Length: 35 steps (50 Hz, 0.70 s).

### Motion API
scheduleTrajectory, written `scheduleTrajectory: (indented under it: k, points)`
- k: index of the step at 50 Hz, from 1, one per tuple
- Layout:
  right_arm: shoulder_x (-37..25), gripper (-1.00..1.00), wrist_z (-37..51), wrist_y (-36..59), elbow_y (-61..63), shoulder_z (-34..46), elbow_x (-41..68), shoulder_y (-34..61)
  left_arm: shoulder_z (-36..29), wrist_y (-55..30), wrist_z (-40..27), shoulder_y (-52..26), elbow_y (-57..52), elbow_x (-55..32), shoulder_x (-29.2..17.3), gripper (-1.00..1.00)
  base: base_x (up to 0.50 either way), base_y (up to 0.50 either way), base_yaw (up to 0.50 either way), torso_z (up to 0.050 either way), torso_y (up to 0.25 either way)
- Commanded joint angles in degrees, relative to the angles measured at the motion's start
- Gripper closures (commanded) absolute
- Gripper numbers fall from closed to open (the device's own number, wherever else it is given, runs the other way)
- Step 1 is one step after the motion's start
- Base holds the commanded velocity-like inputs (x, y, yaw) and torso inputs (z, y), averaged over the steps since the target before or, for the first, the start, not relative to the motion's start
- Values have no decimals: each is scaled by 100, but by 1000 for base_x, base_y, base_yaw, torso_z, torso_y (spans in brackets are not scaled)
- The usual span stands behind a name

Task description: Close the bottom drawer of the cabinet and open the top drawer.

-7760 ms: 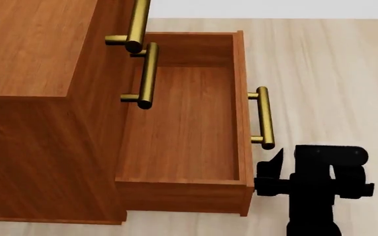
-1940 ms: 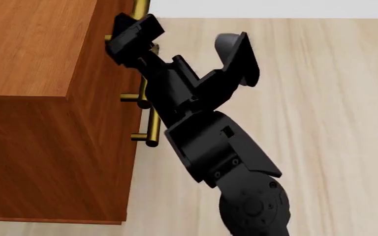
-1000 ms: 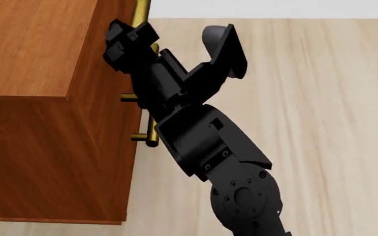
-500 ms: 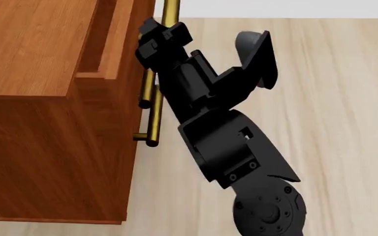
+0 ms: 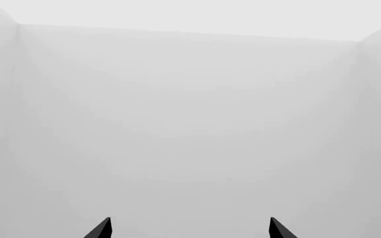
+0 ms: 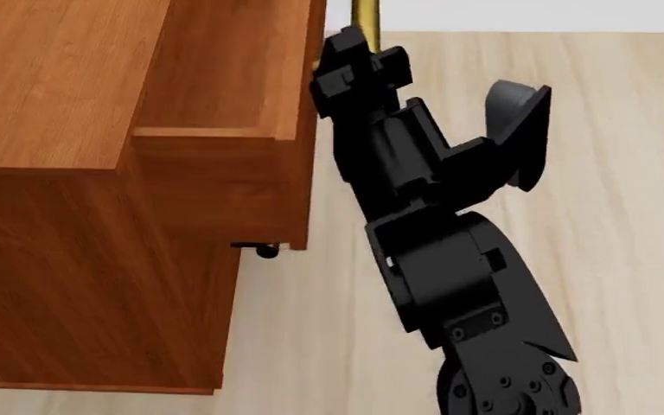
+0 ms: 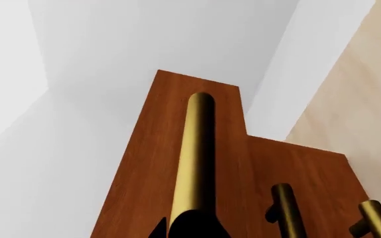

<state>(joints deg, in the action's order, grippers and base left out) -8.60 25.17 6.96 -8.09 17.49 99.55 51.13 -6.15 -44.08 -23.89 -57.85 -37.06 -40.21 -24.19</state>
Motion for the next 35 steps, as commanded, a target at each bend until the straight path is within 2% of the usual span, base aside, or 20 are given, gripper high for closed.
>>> scheduleTrajectory:
  k: [1,35]
  points:
    - [-32,100,-340,-279,481,-296,353,-56,-7,-4,-26,-21,-12,-26,-15,-100,0,0,0,0,12]
    - [-398,100,-322,-743,1215,-837,448,-483,-45,-36,-111,-91,-63,-134,-29,-100,-9,0,-4,1,5]
